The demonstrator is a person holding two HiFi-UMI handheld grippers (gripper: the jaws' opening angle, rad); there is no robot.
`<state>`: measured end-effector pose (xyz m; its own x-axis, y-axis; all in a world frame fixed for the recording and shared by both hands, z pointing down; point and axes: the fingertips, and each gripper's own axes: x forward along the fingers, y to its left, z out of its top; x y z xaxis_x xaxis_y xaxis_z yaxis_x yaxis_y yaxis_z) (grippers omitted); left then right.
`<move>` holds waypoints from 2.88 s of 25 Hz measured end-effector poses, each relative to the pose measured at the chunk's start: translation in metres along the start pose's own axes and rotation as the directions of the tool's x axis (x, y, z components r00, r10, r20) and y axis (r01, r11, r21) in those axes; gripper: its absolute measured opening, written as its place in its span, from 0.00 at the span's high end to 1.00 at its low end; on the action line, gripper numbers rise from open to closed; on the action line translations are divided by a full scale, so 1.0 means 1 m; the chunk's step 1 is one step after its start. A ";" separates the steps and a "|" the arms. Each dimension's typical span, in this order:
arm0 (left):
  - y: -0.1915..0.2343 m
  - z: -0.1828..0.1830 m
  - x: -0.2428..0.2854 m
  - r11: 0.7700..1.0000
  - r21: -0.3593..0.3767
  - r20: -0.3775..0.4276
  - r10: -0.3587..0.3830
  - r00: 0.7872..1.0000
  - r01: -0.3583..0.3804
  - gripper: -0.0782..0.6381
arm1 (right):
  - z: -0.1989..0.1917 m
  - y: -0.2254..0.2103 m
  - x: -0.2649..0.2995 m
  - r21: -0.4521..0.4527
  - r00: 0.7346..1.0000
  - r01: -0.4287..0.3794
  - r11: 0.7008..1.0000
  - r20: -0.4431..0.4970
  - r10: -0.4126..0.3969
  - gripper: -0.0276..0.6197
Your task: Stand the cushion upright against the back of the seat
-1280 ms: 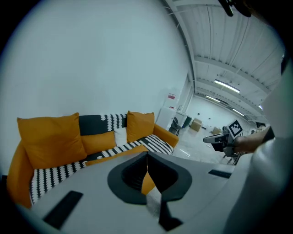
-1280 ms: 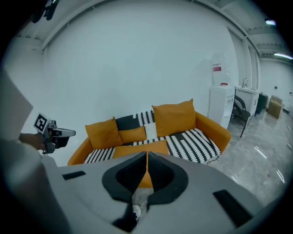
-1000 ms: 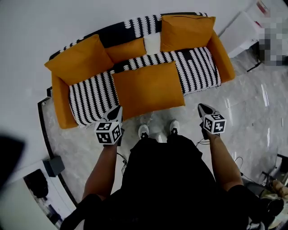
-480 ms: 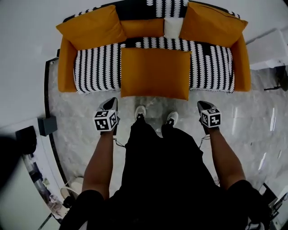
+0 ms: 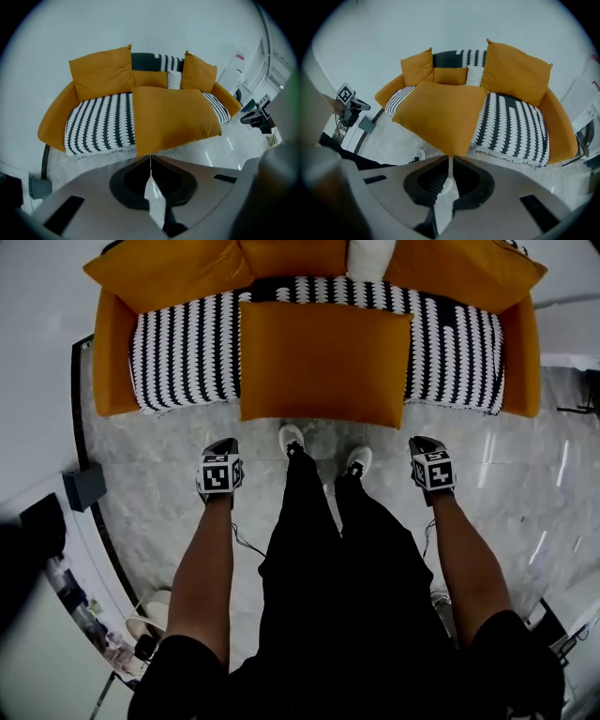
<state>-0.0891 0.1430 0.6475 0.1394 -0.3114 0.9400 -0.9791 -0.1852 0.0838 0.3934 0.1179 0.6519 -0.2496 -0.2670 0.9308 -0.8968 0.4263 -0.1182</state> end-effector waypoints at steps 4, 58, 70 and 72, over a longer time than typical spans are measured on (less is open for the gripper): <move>0.012 -0.016 0.041 1.000 0.018 -0.054 0.015 0.998 -0.014 0.86 | -0.015 -0.005 0.041 -0.009 0.997 0.024 1.000 -0.071 -0.025 0.89; 0.037 0.059 0.065 0.960 0.255 -0.050 -0.102 0.994 0.111 0.84 | 0.056 -0.023 0.044 0.086 0.976 0.218 0.972 0.005 -0.219 0.87; 0.056 0.130 0.010 0.973 0.199 0.097 -0.142 0.985 0.120 0.85 | 0.109 -0.017 -0.009 0.207 0.963 0.246 0.947 0.059 -0.263 0.87; 0.058 0.140 0.004 0.972 0.198 0.115 -0.149 0.982 0.125 0.85 | 0.119 -0.017 -0.016 0.217 0.962 0.245 0.945 0.070 -0.265 0.87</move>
<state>-0.1250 0.0001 0.6097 0.3001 -0.3855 0.8725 -0.9053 -0.4033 0.1332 0.3695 0.0118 0.5978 -0.0279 -0.4306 0.9021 -0.9878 0.1500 0.0411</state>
